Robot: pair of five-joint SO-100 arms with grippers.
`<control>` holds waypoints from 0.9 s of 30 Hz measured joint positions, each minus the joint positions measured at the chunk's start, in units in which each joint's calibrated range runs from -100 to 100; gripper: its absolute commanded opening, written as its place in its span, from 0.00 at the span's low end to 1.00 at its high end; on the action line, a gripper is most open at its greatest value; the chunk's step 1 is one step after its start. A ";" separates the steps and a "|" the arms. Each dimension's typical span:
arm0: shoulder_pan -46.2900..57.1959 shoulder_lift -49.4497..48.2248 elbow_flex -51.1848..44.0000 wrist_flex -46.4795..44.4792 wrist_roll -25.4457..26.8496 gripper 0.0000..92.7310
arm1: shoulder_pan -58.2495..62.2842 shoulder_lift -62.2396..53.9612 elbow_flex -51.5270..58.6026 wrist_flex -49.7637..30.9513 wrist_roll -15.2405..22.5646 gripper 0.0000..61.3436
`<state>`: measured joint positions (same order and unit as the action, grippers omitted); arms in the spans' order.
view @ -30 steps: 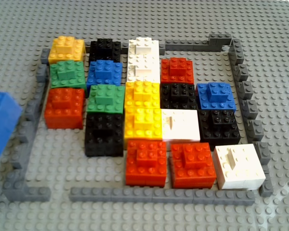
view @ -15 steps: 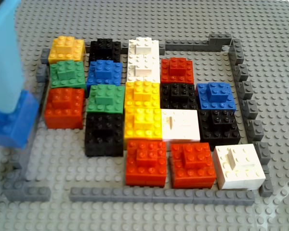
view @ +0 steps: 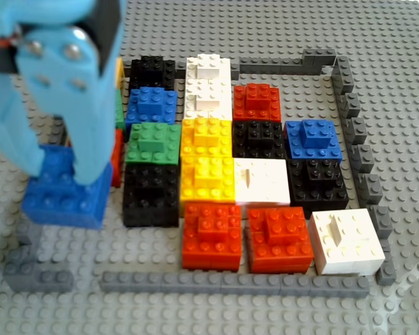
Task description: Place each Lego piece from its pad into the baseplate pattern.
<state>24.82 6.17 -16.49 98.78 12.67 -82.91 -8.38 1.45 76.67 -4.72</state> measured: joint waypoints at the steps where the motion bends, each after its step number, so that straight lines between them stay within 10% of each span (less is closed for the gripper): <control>1: 0.15 0.85 -0.49 0.00 0.05 0.07 | 0.00 0.00 0.00 0.08 0.00 0.00; 27: -2.00 12.17 -1.37 -10.00 1.78 0.07 | -0.09 0.00 0.00 0.48 0.00 0.00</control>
<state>22.83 18.34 -17.85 88.78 14.45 -83.00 -8.38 1.45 77.15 -4.72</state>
